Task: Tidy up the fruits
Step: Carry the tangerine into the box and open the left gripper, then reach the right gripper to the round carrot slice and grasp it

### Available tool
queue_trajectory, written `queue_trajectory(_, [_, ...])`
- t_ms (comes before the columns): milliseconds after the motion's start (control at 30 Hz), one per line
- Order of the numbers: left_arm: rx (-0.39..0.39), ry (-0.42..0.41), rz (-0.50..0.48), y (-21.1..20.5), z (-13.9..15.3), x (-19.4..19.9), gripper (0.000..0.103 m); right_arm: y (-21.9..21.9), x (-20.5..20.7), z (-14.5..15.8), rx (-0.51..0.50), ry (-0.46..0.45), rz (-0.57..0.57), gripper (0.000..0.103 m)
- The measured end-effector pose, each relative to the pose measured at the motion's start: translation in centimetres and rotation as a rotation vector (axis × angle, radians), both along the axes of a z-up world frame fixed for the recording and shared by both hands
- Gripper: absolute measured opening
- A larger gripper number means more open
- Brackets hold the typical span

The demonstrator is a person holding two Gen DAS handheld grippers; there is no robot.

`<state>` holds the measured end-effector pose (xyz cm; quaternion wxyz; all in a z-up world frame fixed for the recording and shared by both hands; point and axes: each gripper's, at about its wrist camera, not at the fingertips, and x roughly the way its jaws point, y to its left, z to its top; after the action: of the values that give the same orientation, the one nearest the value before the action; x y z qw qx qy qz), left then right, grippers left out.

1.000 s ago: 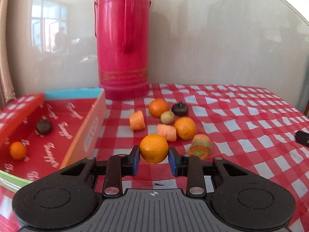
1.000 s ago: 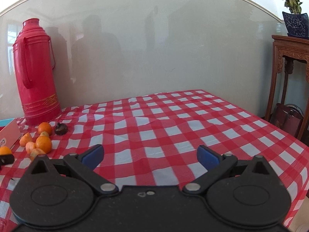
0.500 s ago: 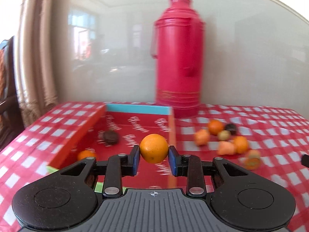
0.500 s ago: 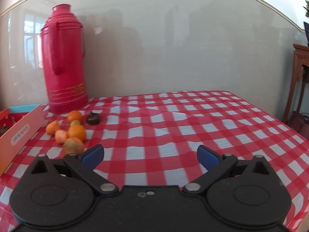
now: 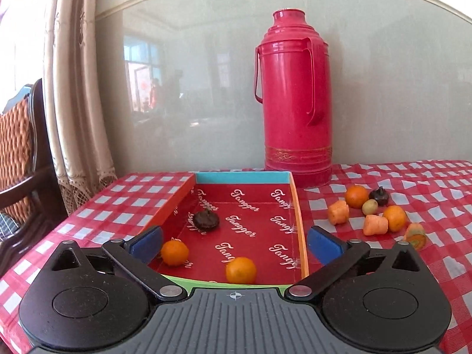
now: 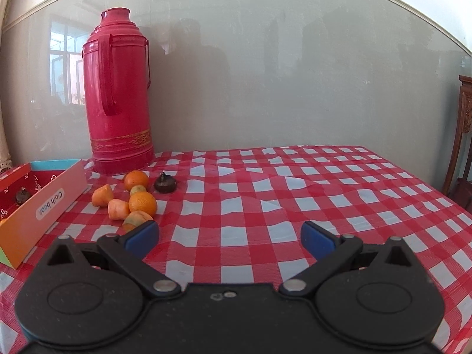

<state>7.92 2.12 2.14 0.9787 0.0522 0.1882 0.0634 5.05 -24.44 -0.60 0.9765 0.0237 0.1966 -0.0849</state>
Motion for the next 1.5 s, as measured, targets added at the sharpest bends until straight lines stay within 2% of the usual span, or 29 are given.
queue_trajectory(267, [-0.055, -0.002, 0.044, 1.3, -0.1, -0.4, 0.103, 0.0, 0.4, -0.3, 0.049, 0.018, -0.012, 0.097])
queue_trajectory(367, [-0.07, 0.0, 0.071, 2.0, -0.3, -0.4, 0.103, 0.2, 0.1, -0.1, 0.069, -0.011, 0.007, 0.097])
queue_trajectory(500, [-0.066, 0.059, 0.061, 2.7, -0.3, -0.1, 0.103, 0.7, 0.3, -0.1, 0.118, -0.04, 0.043, 0.097])
queue_trajectory(633, [-0.105, 0.046, 0.045, 3.8, -0.1, -0.6, 0.103, 1.5, 1.1, -0.2, 0.176, -0.009, 0.099, 0.097])
queue_trajectory(833, [-0.155, 0.054, 0.037, 5.8, -0.5, -0.9, 0.103, 4.3, 2.3, 0.2, 0.043, -0.002, 0.149, 0.096])
queue_trajectory(1000, [-0.177, 0.058, 0.059, 7.4, -0.9, -1.1, 0.103, 5.9, 4.0, 0.2, 0.036, 0.038, 0.16, 0.089])
queue_trajectory(1100, [-0.184, 0.059, 0.061, 8.1, -1.1, -1.2, 0.103, 6.8, 5.2, -0.1, 0.051, 0.064, 0.144, 0.079])
queue_trajectory(1233, [-0.175, 0.062, 0.074, 9.1, -1.3, -1.2, 0.103, 7.5, 7.0, -0.9, 0.069, 0.121, 0.111, 0.06])
queue_trajectory(1333, [-0.182, 0.064, 0.096, 10.3, -1.4, -1.2, 0.103, 7.7, 7.8, -1.3, 0.079, 0.146, 0.089, 0.056])
queue_trajectory(1433, [-0.188, 0.066, 0.121, 11.4, -1.6, -1.2, 0.103, 7.8, 8.6, -1.8, 0.074, 0.174, 0.059, 0.047])
queue_trajectory(1467, [-0.19, 0.069, 0.128, 11.8, -1.7, -1.2, 0.103, 7.8, 8.9, -2.0, 0.079, 0.188, 0.055, 0.026])
queue_trajectory(1500, [-0.192, 0.071, 0.134, 12.1, -1.7, -1.3, 0.103, 7.8, 9.1, -2.1, 0.081, 0.201, 0.046, 0.027])
